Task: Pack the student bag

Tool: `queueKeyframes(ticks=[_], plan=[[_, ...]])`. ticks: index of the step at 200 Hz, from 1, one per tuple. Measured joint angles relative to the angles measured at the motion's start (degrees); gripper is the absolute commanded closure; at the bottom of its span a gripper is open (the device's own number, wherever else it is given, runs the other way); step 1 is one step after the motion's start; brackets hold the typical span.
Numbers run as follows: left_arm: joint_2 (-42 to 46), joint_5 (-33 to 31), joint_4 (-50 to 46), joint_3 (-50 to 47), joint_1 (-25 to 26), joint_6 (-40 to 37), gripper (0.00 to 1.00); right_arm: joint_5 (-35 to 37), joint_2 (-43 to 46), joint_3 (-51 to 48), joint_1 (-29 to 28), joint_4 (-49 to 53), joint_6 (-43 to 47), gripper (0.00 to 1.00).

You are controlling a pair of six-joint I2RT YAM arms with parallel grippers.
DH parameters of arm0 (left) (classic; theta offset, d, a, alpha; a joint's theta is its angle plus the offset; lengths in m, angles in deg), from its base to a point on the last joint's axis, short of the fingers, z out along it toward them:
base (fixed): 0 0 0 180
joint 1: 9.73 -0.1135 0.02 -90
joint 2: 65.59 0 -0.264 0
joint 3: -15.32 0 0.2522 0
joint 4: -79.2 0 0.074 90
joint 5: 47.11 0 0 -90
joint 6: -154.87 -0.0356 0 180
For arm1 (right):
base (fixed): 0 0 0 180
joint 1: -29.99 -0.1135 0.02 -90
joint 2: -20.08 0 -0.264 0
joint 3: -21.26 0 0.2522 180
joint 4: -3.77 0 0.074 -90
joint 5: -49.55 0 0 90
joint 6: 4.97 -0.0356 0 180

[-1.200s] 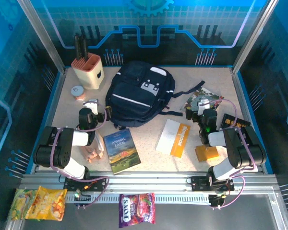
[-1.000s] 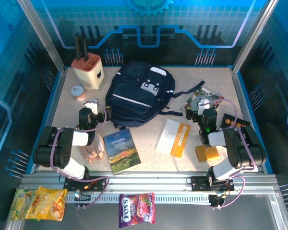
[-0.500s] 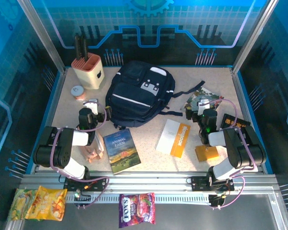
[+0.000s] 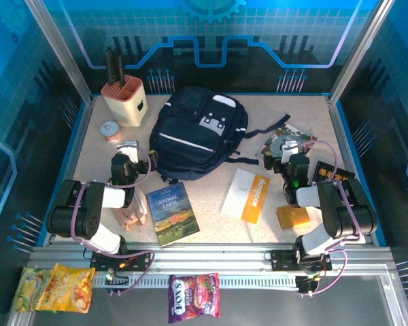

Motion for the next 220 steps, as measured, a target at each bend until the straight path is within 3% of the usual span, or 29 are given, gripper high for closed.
queueKeyframes(ticks=[52, 105, 138, 176, 220], plan=[[12.15, -2.25, -4.85, -1.44, 0.02, 0.28, 0.01, 1.64, 10.91, 0.87, -0.94, 8.39, 0.22, 0.0], [27.43, -5.77, -26.23, 6.25, 0.85, 10.43, 0.01, 0.22, 15.26, 22.32, -3.61, 38.8, -5.88, 0.0], [30.86, -5.22, -39.47, 12.96, 1.09, 20.33, 0.01, -6.97, 7.85, 35.95, -5.9, 52.5, -12.9, 0.0], [30.51, 2.56, -49.44, 15.13, 1.31, 28.3, 0.01, -13.22, -5.6, 45.46, -9.05, 59.41, -19.96, 0.01], [27.96, 11.28, -55.12, 15.34, 2.73, 34.4, 0.01, -14.05, -17.31, 54.58, -10.36, 63.69, -28.44, 0.19]])
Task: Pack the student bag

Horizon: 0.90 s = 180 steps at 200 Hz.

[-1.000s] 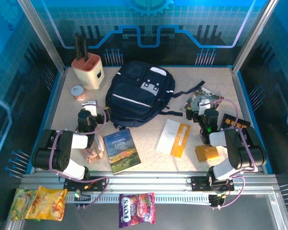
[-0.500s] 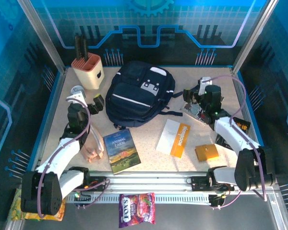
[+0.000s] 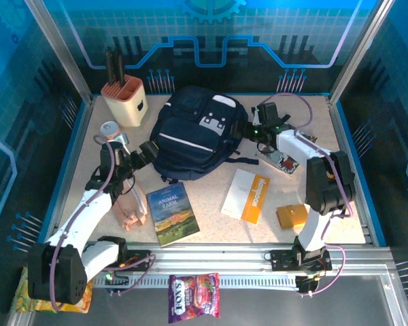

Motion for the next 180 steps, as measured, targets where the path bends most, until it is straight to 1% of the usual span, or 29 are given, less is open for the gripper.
queueKeyframes(ticks=[12, 38, 52, 76, 102, 118, 132, 145, 155, 164, 169, 180], plan=[[-0.63, 1.81, -0.07, -0.02, 0.81, 1.14, 0.01, 0.42, -3.32, 3.78, 0.07, 0.94, -2.82, 0.26], [-1.86, 3.8, 0.44, -0.28, 2.8, 3.54, 0.01, 0.66, -9.64, 9.97, 0.11, 2.32, -7.21, 0.34], [-2.78, 4.39, 1.25, -0.76, 3.67, 4.92, 0.01, 0.87, -12.39, 12.7, 0.11, 3.65, -8.57, 0.36], [-5.86, 5.14, 2.6, -1.16, 5.09, 7.08, 0.01, 2.23, -15.63, 16.11, 0.17, 5.73, -9.88, 0.36], [-9.92, 6.08, 4.24, -1.16, 6.47, 9.18, 0.01, 3.13, -17.46, 17.51, 0.44, 6.88, -11.1, 0.38], [-12.44, 6.49, 4.9, -1.14, 7.15, 10.05, 0.02, 3.21, -18.21, 17.79, 0.55, 7.28, -11.56, 0.41], [-14.53, 6.82, 5.7, -1.09, 7.63, 10.91, 0.02, 2.84, -19.17, 18.21, 0.7, 7.34, -11.85, 0.47], [-16.31, 6.93, 6.47, -1.07, 8.02, 11.34, 0.02, 1.84, -20.09, 18.51, 0.87, 7.21, -11.85, 0.56], [-17.66, 6.93, 6.93, -0.87, 8.17, 11.54, 0.02, 0.74, -20.7, 18.58, 1.05, 6.84, -11.21, 0.65], [-19.02, 6.93, 6.99, -0.24, 8.24, 11.74, 0.02, -0.07, -21.0, 18.58, 1.18, 6.67, -11.32, 0.77], [-19.74, 6.93, 7.08, 0.13, 8.26, 11.76, 0.02, -0.57, -21.09, 18.58, 1.25, 6.54, -10.73, 0.81], [-21.24, 6.93, 7.26, 1.27, 8.28, 11.82, 0.02, -1.6, -21.09, 18.58, 1.4, 6.21, -10.73, 0.86]])
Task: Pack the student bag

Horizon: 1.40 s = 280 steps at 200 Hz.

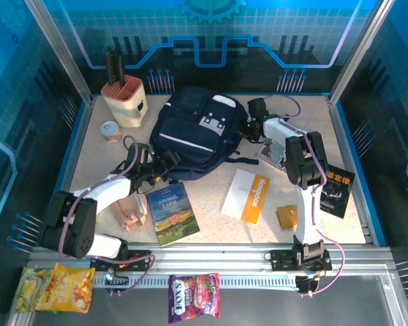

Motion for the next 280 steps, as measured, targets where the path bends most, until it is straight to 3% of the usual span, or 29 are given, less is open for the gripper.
queueKeyframes(ticks=[36, 111, 137, 176, 203, 251, 280], plan=[[-5.44, -0.55, 0.02, 5.16, -0.02, -0.66, 0.02, -0.96, 2.64, -3.3, 0.42, -3.1, 1.81, 0.99], [-17.84, -1.97, -0.52, 19.04, -0.07, -5.09, 0.02, 0.52, 31.15, -30.64, 1.95, -8.44, -0.61, 0.97], [-21.38, -1.92, -1.03, 23.5, -0.07, -6.67, 0.03, 1.79, 36.65, -39.95, 1.97, -10.54, -5.25, 0.82], [-22.64, -1.99, -1.97, 25.83, -0.04, -8.48, 0.03, 1.36, 37.33, -49.07, 2.86, -13.09, -12.85, 0.59], [-21.07, -2.21, -4.35, 25.64, 0.0, -9.77, 0.03, 0.42, 37.42, -51.25, 3.23, -16.2, -16.76, 0.53], [-12.13, -2.23, -7.02, 21.55, 1.36, -10.29, 0.04, -3.98, 37.38, -53.4, 3.21, -22.82, -20.61, 0.53], [-9.31, -3.37, -8.85, 20.28, 5.68, -11.28, 0.08, -6.16, 35.76, -53.42, 3.19, -26.43, -22.14, 0.72]])
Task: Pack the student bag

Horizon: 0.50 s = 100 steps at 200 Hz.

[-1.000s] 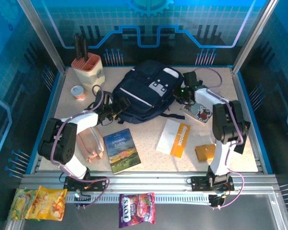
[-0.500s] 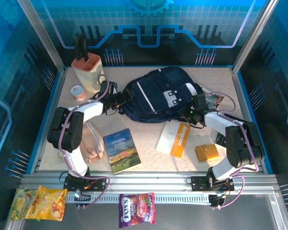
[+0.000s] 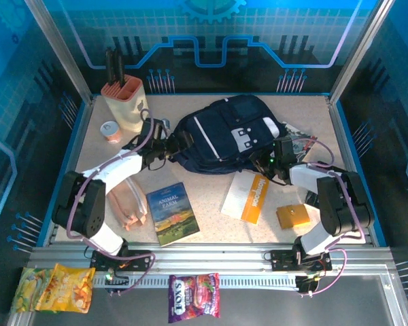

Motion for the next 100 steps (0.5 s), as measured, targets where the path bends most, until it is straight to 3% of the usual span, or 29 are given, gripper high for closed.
queueKeyframes(ticks=[37, 67, 100], plan=[[2.82, -4.28, -1.86, -2.38, 9.16, -0.26, 0.14, -1.55, -1.79, 0.33, -0.13, -1.95, -0.66, 0.92], [3.04, -9.31, -1.68, -2.8, 18.03, 0.09, 0.17, -1.51, -1.77, 2.27, -1.38, -1.03, 0.24, 0.95], [0.85, -11.69, -1.01, -2.29, 24.11, -0.7, 0.23, -1.07, -0.17, 5.01, -4.09, 1.14, 1.49, 0.95]])
